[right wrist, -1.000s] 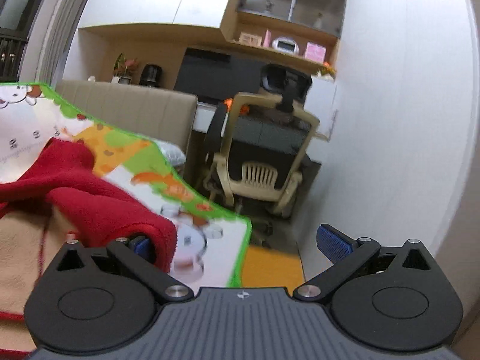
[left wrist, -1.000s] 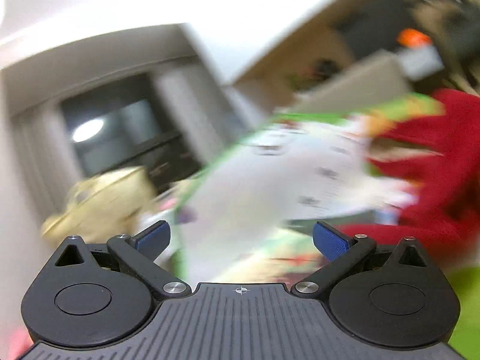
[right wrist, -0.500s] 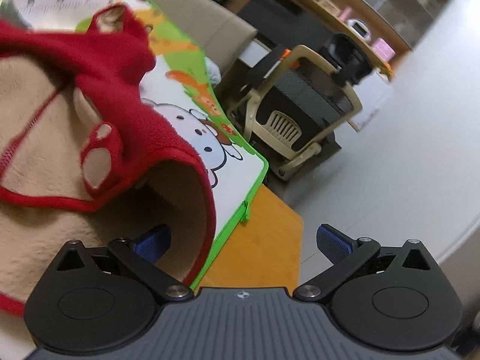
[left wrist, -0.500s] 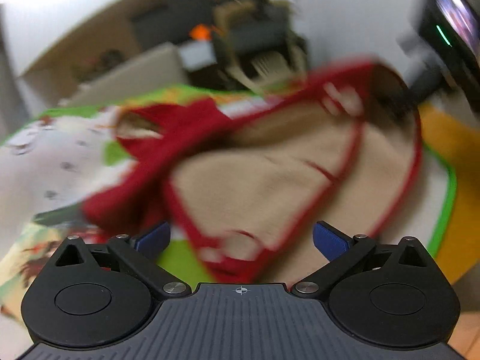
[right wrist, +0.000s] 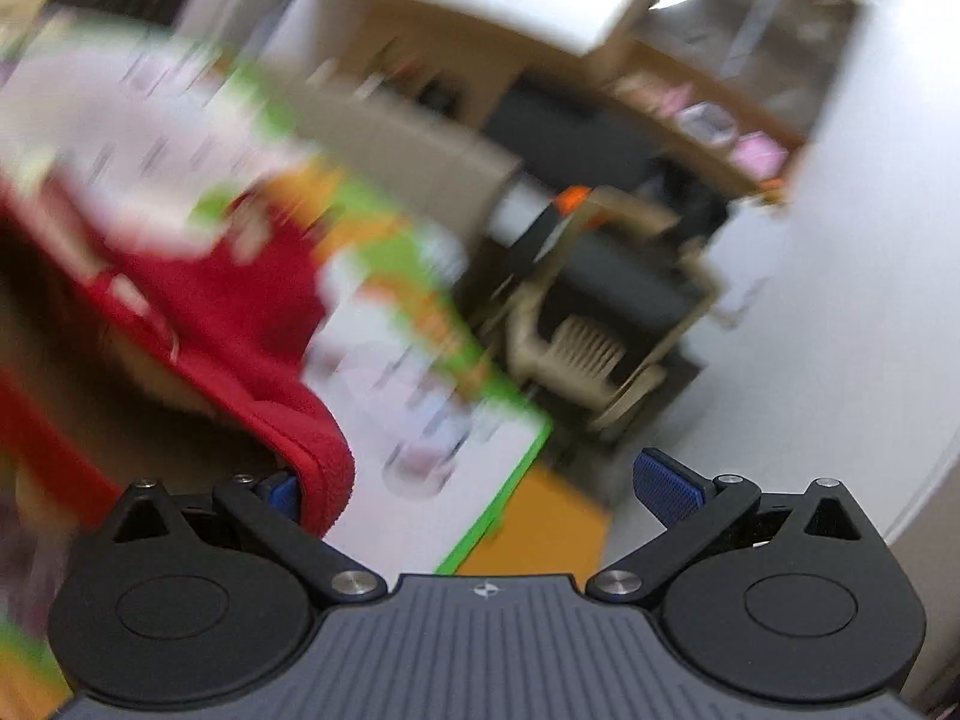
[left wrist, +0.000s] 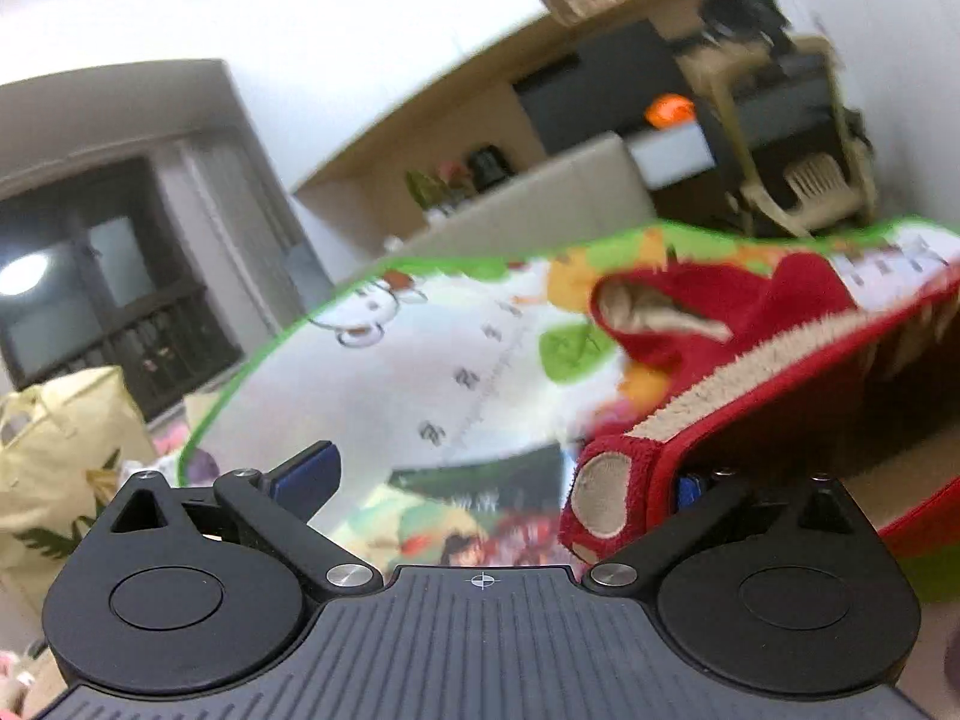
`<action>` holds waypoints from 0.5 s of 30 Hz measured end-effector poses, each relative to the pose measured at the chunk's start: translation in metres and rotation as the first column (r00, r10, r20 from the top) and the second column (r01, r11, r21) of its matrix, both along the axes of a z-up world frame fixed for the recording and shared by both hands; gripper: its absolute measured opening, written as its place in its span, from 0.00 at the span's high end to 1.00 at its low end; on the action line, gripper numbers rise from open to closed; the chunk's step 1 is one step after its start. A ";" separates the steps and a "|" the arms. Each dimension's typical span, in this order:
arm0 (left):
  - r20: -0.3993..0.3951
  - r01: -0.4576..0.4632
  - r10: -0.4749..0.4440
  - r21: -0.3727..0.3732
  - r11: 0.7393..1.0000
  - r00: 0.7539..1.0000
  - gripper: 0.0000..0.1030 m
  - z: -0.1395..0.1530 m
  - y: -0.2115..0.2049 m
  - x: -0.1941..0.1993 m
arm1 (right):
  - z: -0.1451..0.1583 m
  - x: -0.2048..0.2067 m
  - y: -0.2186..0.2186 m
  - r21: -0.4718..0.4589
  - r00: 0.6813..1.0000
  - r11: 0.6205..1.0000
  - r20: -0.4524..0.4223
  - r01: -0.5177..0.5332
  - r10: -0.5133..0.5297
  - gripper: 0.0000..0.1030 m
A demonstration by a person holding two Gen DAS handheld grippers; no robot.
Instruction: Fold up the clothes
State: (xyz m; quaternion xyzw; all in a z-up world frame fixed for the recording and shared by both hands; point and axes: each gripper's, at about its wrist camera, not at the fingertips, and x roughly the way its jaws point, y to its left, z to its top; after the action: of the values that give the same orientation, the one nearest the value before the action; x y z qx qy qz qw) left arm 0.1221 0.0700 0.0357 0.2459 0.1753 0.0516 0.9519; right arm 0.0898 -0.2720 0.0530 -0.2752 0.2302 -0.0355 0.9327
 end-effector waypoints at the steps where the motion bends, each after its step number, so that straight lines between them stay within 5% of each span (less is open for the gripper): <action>1: -0.068 0.036 -0.035 0.011 0.999 0.997 0.00 -0.009 -0.001 -0.005 | -0.015 0.001 0.008 -0.036 0.999 0.999 -0.049 -0.009 0.007 0.00; 5: -0.257 0.130 -0.091 0.137 0.982 0.962 0.00 -0.072 -0.014 0.004 | -0.057 0.018 0.030 -0.142 0.975 0.987 -0.219 -0.072 0.040 0.00; 7: -0.298 0.135 -0.089 0.140 0.981 0.950 0.00 -0.083 -0.010 0.016 | -0.063 0.029 0.036 -0.190 0.969 0.976 -0.240 -0.103 0.055 0.00; 12: -0.376 0.086 -0.077 0.008 0.996 0.924 0.00 -0.026 0.012 0.095 | -0.023 0.115 0.038 -0.216 0.981 0.971 -0.180 -0.106 0.067 0.00; 15: -0.282 -0.003 0.011 0.028 1.000 0.959 0.00 0.035 0.013 0.154 | 0.030 0.200 0.050 -0.286 1.000 0.958 -0.014 -0.031 0.028 0.00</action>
State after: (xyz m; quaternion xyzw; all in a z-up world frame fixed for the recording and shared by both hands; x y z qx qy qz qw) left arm 0.2763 0.0826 0.0709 0.2633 0.3095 0.0215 0.9135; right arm 0.2897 -0.2220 0.0831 -0.4106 0.2229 -0.0531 0.8825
